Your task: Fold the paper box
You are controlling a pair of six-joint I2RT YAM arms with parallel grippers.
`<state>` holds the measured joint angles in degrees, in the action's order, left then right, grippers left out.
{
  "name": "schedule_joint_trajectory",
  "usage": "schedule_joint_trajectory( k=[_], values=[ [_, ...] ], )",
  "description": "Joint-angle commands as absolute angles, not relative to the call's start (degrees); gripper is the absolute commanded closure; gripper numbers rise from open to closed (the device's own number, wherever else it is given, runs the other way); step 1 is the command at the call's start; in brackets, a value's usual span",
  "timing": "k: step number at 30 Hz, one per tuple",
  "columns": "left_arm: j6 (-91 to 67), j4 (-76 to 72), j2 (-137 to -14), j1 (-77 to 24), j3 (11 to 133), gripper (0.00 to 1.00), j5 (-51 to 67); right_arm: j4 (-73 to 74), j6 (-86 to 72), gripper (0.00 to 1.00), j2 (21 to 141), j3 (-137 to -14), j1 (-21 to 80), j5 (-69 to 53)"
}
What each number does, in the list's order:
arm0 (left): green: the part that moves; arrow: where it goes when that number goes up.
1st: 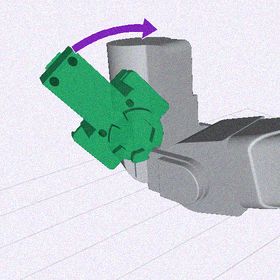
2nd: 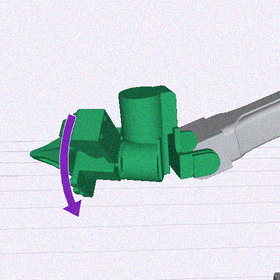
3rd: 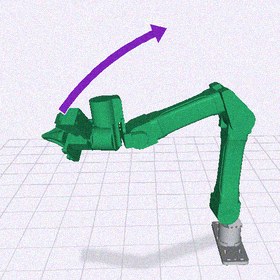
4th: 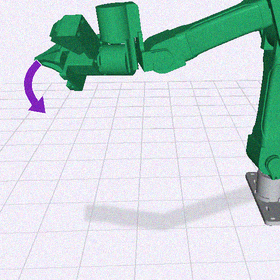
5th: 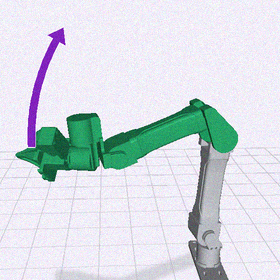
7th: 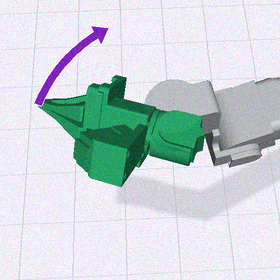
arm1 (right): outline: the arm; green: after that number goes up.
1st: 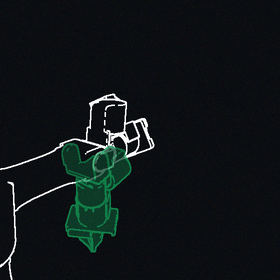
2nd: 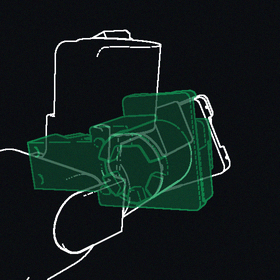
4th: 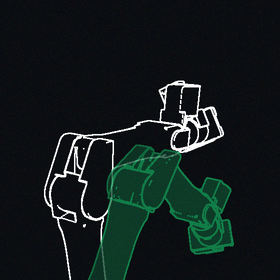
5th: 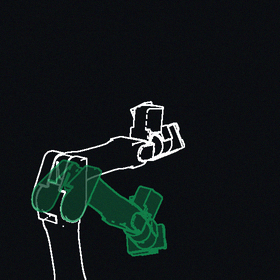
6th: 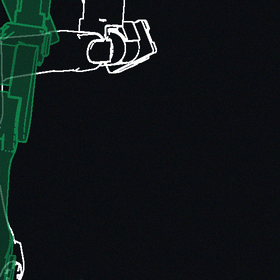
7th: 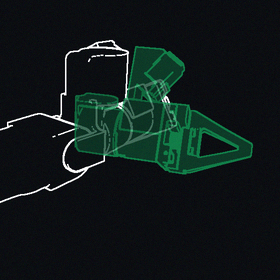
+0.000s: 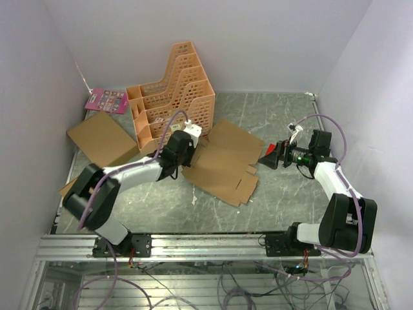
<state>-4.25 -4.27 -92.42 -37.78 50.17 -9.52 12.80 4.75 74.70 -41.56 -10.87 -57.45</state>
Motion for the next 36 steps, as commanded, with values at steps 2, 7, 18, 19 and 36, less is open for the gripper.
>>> schedule_joint_trajectory(
  k=[2, 7, 18, 19, 36],
  values=[
    [-2.17, -12.70, -79.59, -38.86, 42.40, 0.93, -10.25, 14.35, 7.51, 0.03, 72.31, -43.55, -11.47, -57.81],
    [1.59, -18.07, -69.23, -39.52, 34.79, 0.93, -4.13, 15.30, 9.83, 0.02, 69.41, -43.83, -11.67, -60.57],
    [12.34, -19.94, -57.37, -41.63, 30.60, 0.93, 5.38, 28.41, 22.38, 0.00, 70.64, -55.21, -14.34, -69.83],
    [12.69, -19.64, -56.55, -41.74, 30.68, 0.93, 5.44, 30.52, 23.43, 0.00, 71.11, -57.78, -14.40, -69.58],
    [14.06, -15.69, -48.07, -43.26, 31.79, 0.93, 9.46, 55.59, 35.42, 0.01, 71.61, -81.80, -13.98, -66.71]
  ],
)
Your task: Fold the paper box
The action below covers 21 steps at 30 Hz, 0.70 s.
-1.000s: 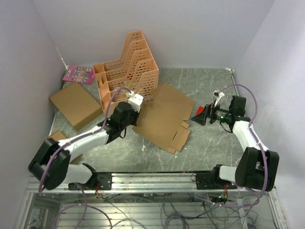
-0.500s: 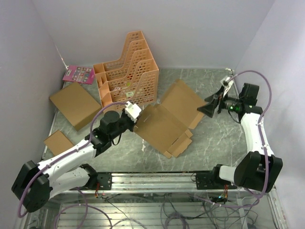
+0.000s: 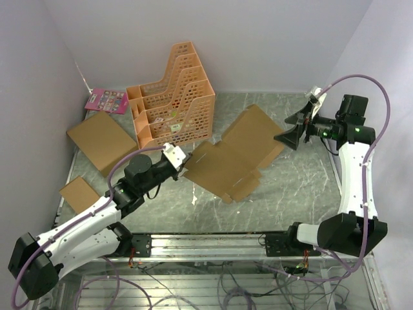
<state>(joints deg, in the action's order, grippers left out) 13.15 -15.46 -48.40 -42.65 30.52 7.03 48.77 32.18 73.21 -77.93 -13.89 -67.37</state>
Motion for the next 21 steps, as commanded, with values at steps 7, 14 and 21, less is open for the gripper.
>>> schedule_joint_trajectory(
  k=[7, 14, 21],
  values=[
    [14.19, -14.86, -47.21, -43.44, 32.34, 0.93, 11.03, 58.43, 37.38, 0.02, 71.66, -85.87, -13.56, -64.21],
    [14.21, -13.88, -47.11, -43.58, 33.63, 0.93, 12.21, 59.28, 37.68, 0.04, 74.16, -89.08, -12.45, -63.23],
    [14.90, -12.88, -46.93, -43.56, 34.75, 0.93, 13.45, 58.79, 39.78, 0.05, 76.90, -89.21, -8.39, -60.74]
  ],
)
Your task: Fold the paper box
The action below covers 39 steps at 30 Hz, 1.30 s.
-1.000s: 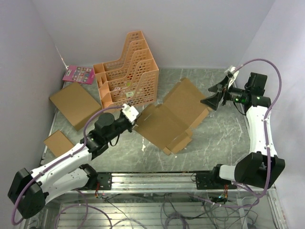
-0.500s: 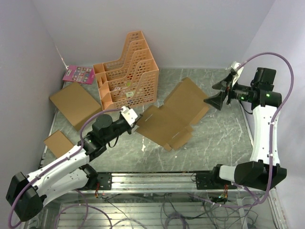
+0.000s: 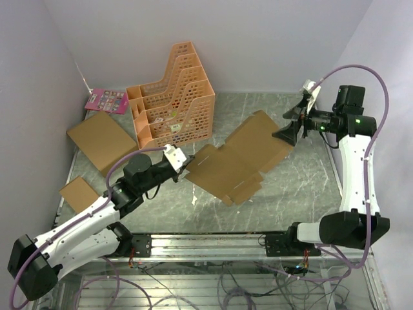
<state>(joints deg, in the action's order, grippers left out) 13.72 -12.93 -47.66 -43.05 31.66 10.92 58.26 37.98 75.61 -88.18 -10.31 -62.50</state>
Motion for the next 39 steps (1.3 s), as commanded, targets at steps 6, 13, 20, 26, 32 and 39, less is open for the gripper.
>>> schedule_joint_trajectory(
  k=[6, 13, 20, 26, 32, 39],
  values=[
    [16.19, -12.15, -47.27, -43.59, 35.84, 0.93, 13.89, 59.88, 40.87, 0.10, 78.03, -89.63, -3.39, -58.32],
    [17.87, -11.57, -47.78, -43.57, 37.06, 0.93, 14.44, 60.16, 41.56, 0.24, 78.04, -88.78, -1.93, -57.49],
    [18.46, -12.71, -48.10, -43.51, 36.66, 0.93, 13.93, 63.91, 45.01, 0.43, 76.98, -88.08, -1.98, -61.12],
    [18.55, -12.75, -49.18, -43.56, 36.83, 0.93, 13.30, 65.42, 46.12, 0.80, 76.01, -86.77, -1.94, -62.26],
    [16.42, -11.98, -50.24, -43.57, 36.35, 0.93, 9.06, 63.52, 44.54, 1.00, 73.23, -85.40, -1.96, -61.01],
    [10.87, -12.65, -49.28, -43.54, 33.90, 0.75, 2.54, 60.04, 39.85, 1.00, 69.77, -82.77, -2.02, -62.14]
  ],
)
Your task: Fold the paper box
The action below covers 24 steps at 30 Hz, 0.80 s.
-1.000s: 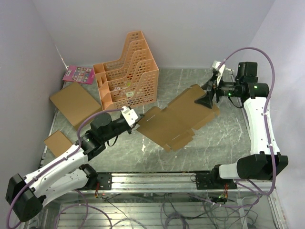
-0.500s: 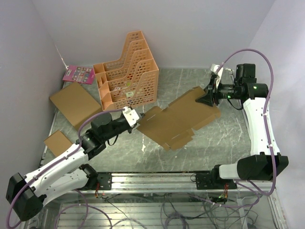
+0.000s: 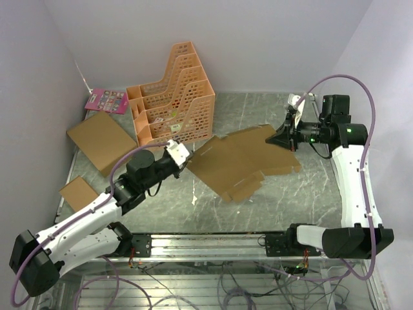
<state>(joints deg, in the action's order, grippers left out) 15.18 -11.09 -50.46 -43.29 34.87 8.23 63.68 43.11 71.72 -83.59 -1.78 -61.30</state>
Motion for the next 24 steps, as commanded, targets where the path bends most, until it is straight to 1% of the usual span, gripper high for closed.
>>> schedule_joint_trajectory(
  k=[1, 3, 5, 8, 10, 14, 17, 20, 24],
  values=[
    [8.87, -12.66, -48.60, -43.54, 33.54, 0.68, 0.80, 59.49, 38.44, 1.00, 69.47, -82.53, -2.03, -62.39],
    [4.75, -12.43, -47.23, -43.51, 32.56, 0.53, -2.37, 57.80, 35.73, 1.00, 68.70, -81.77, -2.07, -62.28],
    [0.17, -12.11, -45.27, -43.50, 31.09, 0.40, -5.26, 55.47, 32.84, 1.00, 67.73, -80.67, -2.15, -61.86],
    [-8.51, -11.78, -41.30, -43.22, 27.91, 0.23, -8.56, 53.17, 30.29, 1.00, 66.41, -79.28, -2.65, -61.75],
    [-15.23, -12.88, -38.37, -42.70, 24.79, 0.14, -8.76, 52.48, 29.16, 1.00, 65.92, -79.18, -3.14, -61.86],
    [-26.39, -18.31, -33.60, -40.73, 17.32, 0.06, -5.39, 51.68, 27.43, 1.00, 65.39, -79.75, -3.59, -62.42],
    [-32.28, -24.83, -32.47, -38.81, 13.41, 0.05, -1.86, 51.89, 26.70, 1.00, 65.54, -80.55, -3.69, -63.21],
    [-34.69, -29.73, -35.19, -35.95, 11.89, 0.05, 1.44, 52.62, 26.36, 1.00, 66.08, -81.70, -3.78, -63.95],
    [-35.89, -35.92, -43.25, -30.94, 12.46, 0.05, 8.25, 53.01, 25.55, 1.00, 66.49, -83.50, -3.78, -64.49]
  ],
)
